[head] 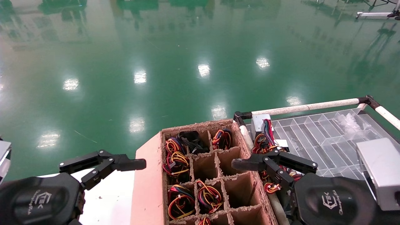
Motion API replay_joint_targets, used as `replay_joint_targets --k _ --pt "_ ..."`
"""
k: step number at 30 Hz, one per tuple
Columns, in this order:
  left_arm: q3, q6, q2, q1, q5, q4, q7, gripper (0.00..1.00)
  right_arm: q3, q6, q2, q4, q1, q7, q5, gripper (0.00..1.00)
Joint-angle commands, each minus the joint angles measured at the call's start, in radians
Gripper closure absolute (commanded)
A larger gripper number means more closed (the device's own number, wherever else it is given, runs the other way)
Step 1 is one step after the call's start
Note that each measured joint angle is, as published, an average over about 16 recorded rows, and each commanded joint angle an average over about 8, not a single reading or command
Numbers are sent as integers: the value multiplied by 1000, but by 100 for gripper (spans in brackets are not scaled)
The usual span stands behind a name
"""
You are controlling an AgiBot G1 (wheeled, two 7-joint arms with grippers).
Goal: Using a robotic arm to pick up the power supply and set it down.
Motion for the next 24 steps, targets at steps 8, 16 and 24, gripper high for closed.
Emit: replay_joint_targets --k 8,16,24 --pt "0 0 0 0 0 0 0 7 0 0 0 0 0 0 0 0" --pt "0 0 0 0 0 1 0 0 -5 31 10 1 23 -3 -52 0" --pt "1 0 0 -1 0 1 1 0 -48 123 -14 14 121 -7 -235 0"
